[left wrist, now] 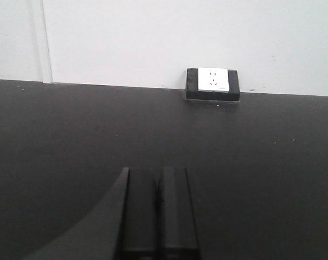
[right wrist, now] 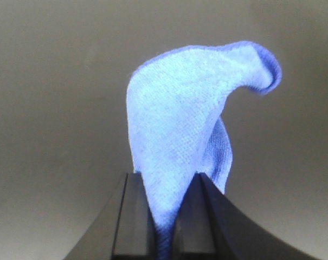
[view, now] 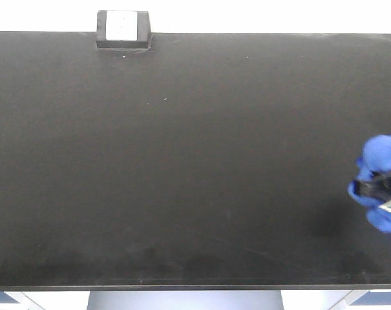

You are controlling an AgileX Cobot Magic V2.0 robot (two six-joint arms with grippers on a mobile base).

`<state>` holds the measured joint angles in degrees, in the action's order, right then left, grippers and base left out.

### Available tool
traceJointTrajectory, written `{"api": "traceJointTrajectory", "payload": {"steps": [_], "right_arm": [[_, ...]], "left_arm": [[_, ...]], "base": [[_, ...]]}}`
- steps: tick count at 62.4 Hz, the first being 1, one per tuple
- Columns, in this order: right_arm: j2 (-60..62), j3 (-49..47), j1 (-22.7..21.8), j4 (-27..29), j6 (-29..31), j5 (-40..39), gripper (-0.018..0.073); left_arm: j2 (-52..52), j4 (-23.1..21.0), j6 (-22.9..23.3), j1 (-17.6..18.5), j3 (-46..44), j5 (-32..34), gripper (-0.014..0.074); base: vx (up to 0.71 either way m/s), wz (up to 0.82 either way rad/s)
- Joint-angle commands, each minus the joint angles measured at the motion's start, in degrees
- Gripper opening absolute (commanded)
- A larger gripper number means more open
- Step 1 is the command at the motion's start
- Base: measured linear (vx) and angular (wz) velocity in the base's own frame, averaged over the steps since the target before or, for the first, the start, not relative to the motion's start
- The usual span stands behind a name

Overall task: Wipe right workspace with blue cloth
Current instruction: 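Lower the blue cloth onto the counter with the right gripper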

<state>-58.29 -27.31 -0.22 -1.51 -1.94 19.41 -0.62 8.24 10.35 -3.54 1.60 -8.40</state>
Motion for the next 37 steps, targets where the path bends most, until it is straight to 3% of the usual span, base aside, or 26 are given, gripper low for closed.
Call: {"api": "traceJointTrajectory", "payload": {"steps": [1, 17, 22, 26, 37], "right_arm": [[-4.78, -1.63, -0.19, 0.89, -0.21, -9.95, 0.0000], [-19.33, -1.70, 0.04, 2.07, 0.26, -15.49, 0.0000], [-23.42, -1.80, 2.46, 2.20, 0.26, -16.73, 0.0000], [-26.01, -1.80, 6.74, 2.50, -0.09, -18.88, 0.0000], [-30.64, -3.39, 24.31, 7.68, -1.31, -27.61, 0.0000]], "left_arm": [[-0.83, 0.05, 0.49, 0.20, 1.75, 4.64, -0.0006], [-0.83, 0.05, 0.49, 0.20, 1.75, 4.64, -0.0006], [-0.83, 0.05, 0.49, 0.20, 1.75, 4.64, -0.0006], [-0.83, 0.05, 0.49, 0.20, 1.75, 4.64, -0.0006], [-0.83, 0.05, 0.49, 0.20, 1.75, 4.64, -0.0006]], "base": [[0.00, 0.00], [0.00, 0.00], [0.00, 0.00], [0.00, 0.00], [0.00, 0.00]]}}
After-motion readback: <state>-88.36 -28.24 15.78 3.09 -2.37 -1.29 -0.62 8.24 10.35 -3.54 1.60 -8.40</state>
